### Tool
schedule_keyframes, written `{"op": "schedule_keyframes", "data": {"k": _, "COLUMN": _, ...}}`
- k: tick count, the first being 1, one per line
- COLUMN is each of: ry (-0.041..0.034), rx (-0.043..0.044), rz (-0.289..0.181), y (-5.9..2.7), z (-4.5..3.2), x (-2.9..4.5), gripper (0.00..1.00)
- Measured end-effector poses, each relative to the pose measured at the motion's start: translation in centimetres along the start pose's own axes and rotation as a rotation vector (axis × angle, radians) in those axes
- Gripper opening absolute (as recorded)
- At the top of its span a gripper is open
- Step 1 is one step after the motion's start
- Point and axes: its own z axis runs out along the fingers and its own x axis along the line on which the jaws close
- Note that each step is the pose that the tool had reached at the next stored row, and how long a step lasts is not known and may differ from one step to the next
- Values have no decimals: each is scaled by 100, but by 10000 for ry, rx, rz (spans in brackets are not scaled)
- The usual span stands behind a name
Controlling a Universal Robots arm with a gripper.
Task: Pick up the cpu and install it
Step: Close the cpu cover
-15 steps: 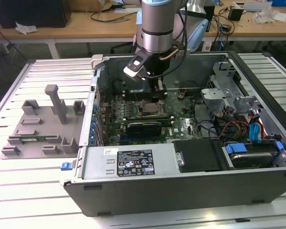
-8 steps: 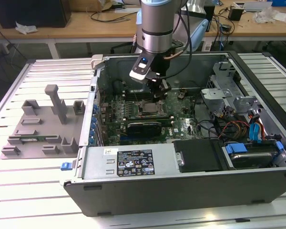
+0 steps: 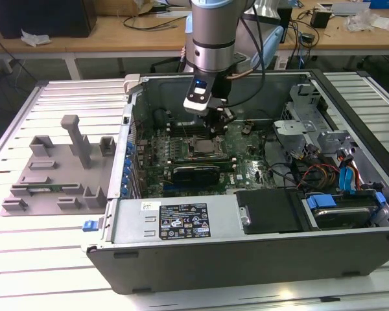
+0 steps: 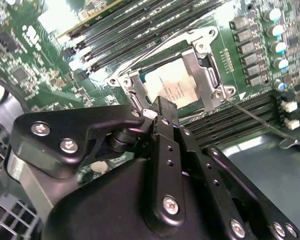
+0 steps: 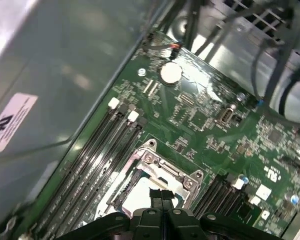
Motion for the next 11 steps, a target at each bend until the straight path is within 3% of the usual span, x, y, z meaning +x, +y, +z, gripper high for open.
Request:
{"op": "schedule_keyframes", "data": {"k": 7, "ry": 7, "rx": -64, "rz": -1525, "y": 0, "z": 1, "x": 0, "gripper": 11}}
{"op": "schedule_keyframes", "data": {"k": 9, "ry": 11, "rx": -98, "rz": -2315, "y": 0, "z": 3, "x": 0, "gripper": 11}}
{"op": "schedule_keyframes", "data": {"k": 11, "ry": 13, "rx": -115, "rz": -2734, "y": 0, "z": 4, "x": 0, "gripper": 11}}
